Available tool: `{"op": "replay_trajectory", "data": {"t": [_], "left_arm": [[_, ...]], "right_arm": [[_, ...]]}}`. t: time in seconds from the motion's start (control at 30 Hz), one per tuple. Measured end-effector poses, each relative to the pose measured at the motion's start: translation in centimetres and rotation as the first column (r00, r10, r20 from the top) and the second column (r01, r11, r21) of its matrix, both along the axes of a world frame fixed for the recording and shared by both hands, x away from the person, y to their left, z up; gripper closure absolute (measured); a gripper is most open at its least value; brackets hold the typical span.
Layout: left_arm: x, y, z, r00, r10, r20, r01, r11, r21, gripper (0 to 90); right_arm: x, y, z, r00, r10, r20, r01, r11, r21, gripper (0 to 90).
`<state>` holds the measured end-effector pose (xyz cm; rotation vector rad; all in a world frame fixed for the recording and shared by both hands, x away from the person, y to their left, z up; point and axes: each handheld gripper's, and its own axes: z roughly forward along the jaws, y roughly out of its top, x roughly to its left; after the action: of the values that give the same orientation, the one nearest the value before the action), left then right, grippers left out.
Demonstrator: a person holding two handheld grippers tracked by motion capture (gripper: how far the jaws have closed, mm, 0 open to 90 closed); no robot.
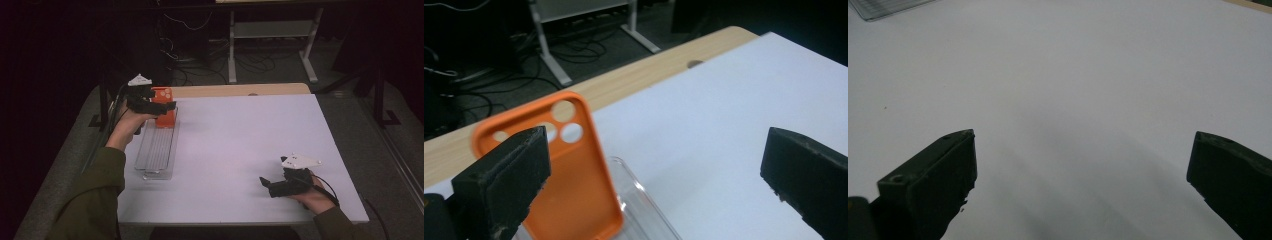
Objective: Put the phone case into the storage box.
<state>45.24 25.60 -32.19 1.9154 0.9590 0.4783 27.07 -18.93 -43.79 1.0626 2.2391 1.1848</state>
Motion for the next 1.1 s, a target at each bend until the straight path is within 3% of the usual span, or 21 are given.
{"op": "replay_trajectory", "data": {"t": [0.37,0.47,1.1], "left_arm": [[-2.4,-0.8,-0.6,0.9962,-0.087,0.003,0.087,0.9961,0.010,0.0],[-3.2,-1.0,-0.8,0.9956,-0.094,0.003,0.094,0.9956,-0.008,0.0],[-7.5,-1.7,-2.1,0.9878,-0.154,0.020,0.155,0.9875,-0.029,0.0]], "right_arm": [[0.1,-0.1,0.0,1.0000,0.008,-0.005,-0.008,1.0000,-0.001,0.0],[0.1,-0.1,0.0,0.9999,0.009,-0.005,-0.009,1.0000,-0.002,0.0],[0.0,-0.1,0.2,0.9999,0.009,-0.007,-0.009,1.0000,0.004,0.0]]}}
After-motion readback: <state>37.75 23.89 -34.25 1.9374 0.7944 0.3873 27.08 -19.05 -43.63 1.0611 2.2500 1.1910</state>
